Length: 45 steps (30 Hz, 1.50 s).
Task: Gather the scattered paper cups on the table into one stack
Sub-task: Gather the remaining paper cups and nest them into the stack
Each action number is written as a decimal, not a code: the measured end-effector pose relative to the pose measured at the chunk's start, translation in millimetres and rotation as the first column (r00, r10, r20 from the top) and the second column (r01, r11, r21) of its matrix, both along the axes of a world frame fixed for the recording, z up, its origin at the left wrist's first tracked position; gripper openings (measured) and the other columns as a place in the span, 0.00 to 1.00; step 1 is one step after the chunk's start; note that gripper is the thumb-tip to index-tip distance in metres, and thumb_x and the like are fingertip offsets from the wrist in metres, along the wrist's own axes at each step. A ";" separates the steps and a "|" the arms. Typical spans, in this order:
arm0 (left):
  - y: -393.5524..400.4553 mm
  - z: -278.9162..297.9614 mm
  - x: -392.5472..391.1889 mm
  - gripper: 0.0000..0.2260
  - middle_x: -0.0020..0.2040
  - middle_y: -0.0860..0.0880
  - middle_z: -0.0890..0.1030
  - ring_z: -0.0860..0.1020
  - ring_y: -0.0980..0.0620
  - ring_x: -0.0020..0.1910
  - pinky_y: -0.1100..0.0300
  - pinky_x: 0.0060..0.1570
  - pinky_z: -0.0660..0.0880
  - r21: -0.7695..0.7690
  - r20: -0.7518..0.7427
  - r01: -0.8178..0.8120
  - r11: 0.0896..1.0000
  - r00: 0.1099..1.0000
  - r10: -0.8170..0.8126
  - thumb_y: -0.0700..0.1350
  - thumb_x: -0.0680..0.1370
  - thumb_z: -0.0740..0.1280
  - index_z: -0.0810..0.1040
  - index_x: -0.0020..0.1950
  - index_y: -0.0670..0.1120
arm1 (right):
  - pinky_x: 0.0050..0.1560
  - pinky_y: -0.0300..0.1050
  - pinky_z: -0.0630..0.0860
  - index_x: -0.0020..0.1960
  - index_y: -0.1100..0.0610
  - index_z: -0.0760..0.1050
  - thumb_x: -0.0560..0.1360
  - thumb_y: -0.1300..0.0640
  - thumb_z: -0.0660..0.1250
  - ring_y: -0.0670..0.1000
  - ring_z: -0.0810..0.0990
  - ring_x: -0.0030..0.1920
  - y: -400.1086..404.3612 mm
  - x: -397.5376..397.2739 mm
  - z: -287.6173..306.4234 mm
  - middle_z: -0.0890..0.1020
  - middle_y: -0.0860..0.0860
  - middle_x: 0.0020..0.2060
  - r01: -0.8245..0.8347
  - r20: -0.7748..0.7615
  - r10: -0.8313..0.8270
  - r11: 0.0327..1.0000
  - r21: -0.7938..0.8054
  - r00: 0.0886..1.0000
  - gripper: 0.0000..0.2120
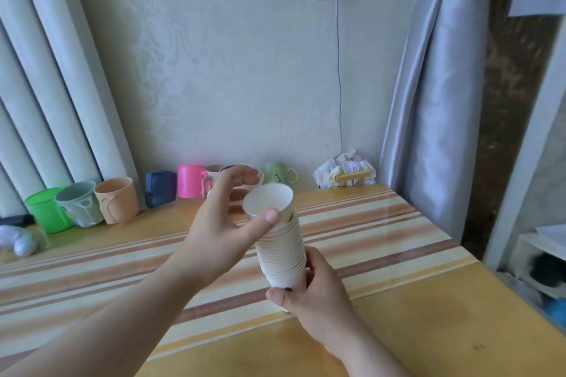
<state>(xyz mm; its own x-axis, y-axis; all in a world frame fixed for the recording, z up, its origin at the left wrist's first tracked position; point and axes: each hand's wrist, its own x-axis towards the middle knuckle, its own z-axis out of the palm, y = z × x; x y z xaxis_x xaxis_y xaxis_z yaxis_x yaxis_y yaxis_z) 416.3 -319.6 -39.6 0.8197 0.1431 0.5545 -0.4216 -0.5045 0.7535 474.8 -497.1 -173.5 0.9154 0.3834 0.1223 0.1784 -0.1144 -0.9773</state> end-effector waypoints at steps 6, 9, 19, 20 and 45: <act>37.1 -23.2 39.4 0.07 0.64 0.53 0.79 0.76 0.49 0.66 0.50 0.65 0.71 -0.096 -0.086 -0.278 0.956 0.959 0.270 0.62 0.81 0.64 0.81 0.52 0.70 | 0.51 0.51 0.88 0.61 0.37 0.78 0.61 0.46 0.84 0.48 0.89 0.49 0.1 2.3 0.9 0.90 0.43 0.50 0.015 0.005 -0.015 0.999 -0.046 1.000 0.31; 69.4 -49.3 63.9 0.15 0.72 0.48 0.71 0.70 0.42 0.73 0.46 0.71 0.69 0.154 -0.274 -0.524 0.838 0.792 0.546 0.49 0.80 0.72 0.80 0.62 0.67 | 0.53 0.56 0.88 0.61 0.38 0.79 0.60 0.46 0.84 0.48 0.89 0.49 -0.1 4.1 2.1 0.90 0.44 0.50 0.027 0.007 -0.026 0.998 -0.057 1.000 0.31; 116.7 -95.3 92.9 0.19 0.69 0.43 0.70 0.68 0.37 0.72 0.44 0.72 0.68 0.386 -0.493 -0.597 0.704 0.511 0.704 0.58 0.75 0.67 0.70 0.62 0.51 | 0.53 0.53 0.88 0.60 0.36 0.78 0.59 0.45 0.83 0.45 0.88 0.49 0.3 1.5 4.3 0.90 0.42 0.48 0.027 -0.010 -0.027 0.999 -0.041 1.000 0.31; 114.9 -92.0 99.5 0.19 0.67 0.42 0.69 0.67 0.36 0.72 0.43 0.72 0.67 0.312 -0.477 -0.629 0.712 0.544 0.690 0.57 0.76 0.67 0.69 0.62 0.51 | 0.53 0.52 0.87 0.60 0.35 0.78 0.60 0.46 0.84 0.44 0.88 0.49 0.6 1.5 4.3 0.90 0.42 0.48 0.024 -0.005 -0.024 0.999 -0.039 1.000 0.31; 38.2 2.6 33.8 0.15 0.67 0.38 0.85 0.85 0.43 0.63 0.48 0.68 0.79 -0.642 -0.179 -0.016 0.766 0.975 -0.130 0.38 0.81 0.73 0.81 0.68 0.43 | 0.52 0.49 0.88 0.59 0.33 0.77 0.68 0.55 0.85 0.42 0.87 0.53 -2.0 -1.1 7.6 0.87 0.35 0.52 -0.007 0.027 0.008 0.999 -0.032 1.000 0.28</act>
<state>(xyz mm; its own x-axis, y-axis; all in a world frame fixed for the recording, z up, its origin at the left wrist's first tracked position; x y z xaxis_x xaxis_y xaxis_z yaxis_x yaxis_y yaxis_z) 450.1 -281.4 -37.0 0.9193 0.3525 0.1750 -0.2375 0.1423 0.9609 473.8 -499.1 -165.9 0.9090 0.3943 0.1349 0.2060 -0.1436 -0.9680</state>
